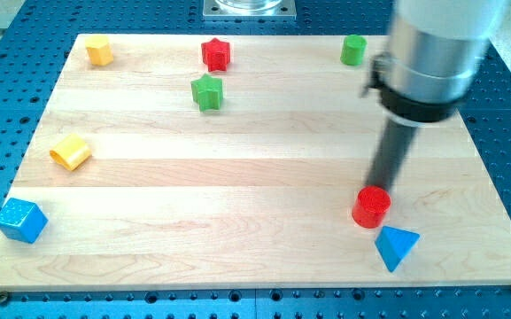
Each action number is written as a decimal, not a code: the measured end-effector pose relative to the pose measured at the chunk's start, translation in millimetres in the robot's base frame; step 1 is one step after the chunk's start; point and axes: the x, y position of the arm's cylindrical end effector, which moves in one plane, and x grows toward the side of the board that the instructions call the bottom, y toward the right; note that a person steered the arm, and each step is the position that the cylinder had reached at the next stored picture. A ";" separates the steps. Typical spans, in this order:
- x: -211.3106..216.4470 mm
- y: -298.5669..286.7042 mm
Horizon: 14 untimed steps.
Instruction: Move the green star towards the blue cube
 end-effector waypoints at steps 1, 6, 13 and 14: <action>0.0 7.3; 50.1 -223.1; -72.6 -201.0; -99.9 -204.2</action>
